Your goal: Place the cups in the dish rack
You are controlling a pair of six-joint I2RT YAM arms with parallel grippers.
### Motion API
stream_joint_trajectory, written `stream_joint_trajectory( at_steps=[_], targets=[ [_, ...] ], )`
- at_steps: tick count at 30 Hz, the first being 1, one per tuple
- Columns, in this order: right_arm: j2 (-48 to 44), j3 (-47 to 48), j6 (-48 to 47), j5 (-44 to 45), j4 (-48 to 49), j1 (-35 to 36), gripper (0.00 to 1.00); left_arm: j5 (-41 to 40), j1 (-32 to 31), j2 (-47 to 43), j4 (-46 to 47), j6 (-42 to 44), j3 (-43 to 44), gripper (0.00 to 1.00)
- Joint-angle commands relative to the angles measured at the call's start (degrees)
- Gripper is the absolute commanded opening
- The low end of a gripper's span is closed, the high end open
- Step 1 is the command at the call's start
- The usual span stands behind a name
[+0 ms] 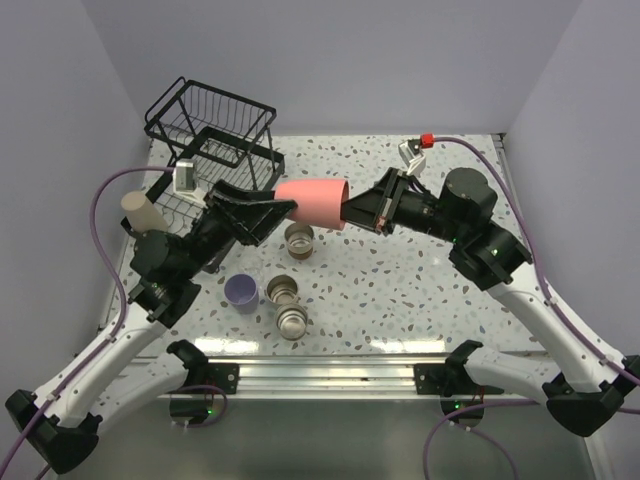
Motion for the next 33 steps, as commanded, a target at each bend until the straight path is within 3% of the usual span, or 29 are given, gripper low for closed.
stream_joint_trajectory(
  at_steps=[1, 7, 9, 10, 11, 12, 14, 19, 25, 33],
  targets=[
    [-1.05, -0.2, -0.3, -1.16, 2.69, 0.57, 0.0, 6.55, -0.22, 3.44, 3.6, -0.11, 2.74, 0.63],
    [-1.14, 0.76, -2.67, 2.88, -3.1, 0.22, 0.0, 7.08, -0.14, 3.81, 3.53, 0.4, 3.0, 0.25],
    [-1.06, 2.08, -4.77, 4.19, -7.84, -0.05, 0.34, 6.38, -0.14, 3.8, 0.98, 1.37, 4.14, 0.12],
    [-1.05, 3.39, -5.74, 5.94, -11.6, 0.04, 0.66, 6.03, -0.14, 3.89, -1.64, 2.68, 4.67, 0.06],
    [-1.05, 4.1, -6.62, 7.0, -13.47, 0.04, 0.79, 5.68, -0.14, 3.98, -3.23, 3.56, 5.46, 0.03],
    [-1.14, 4.62, -8.11, 8.15, -15.22, -0.14, 0.86, 4.8, -0.14, 4.24, -4.72, 4.44, 6.94, 0.01],
    [-1.32, 6.38, -9.96, 11.47, -20.31, -0.14, 0.94, 1.22, -0.14, 4.25, -10.32, 7.34, 9.31, 0.0],
    [-1.32, 9.63, -13.57, 16.85, -29.2, -0.14, 0.96, -5.83, 0.91, 3.63, -20.72, 13.66, 13.19, 0.0],
    [-3.42, 12.54, -18.31, 24.23, -39.05, -0.22, 0.96, -12.77, 3.82, 7.67, -40.74, 23.58, 23.64, 0.0],
    [-5.45, 14.65, -21.92, 29.69, -46.62, -0.14, 0.97, -25.16, 4.7, 12.15, -54.65, 34.41, 33.23, 0.0]
  ],
)
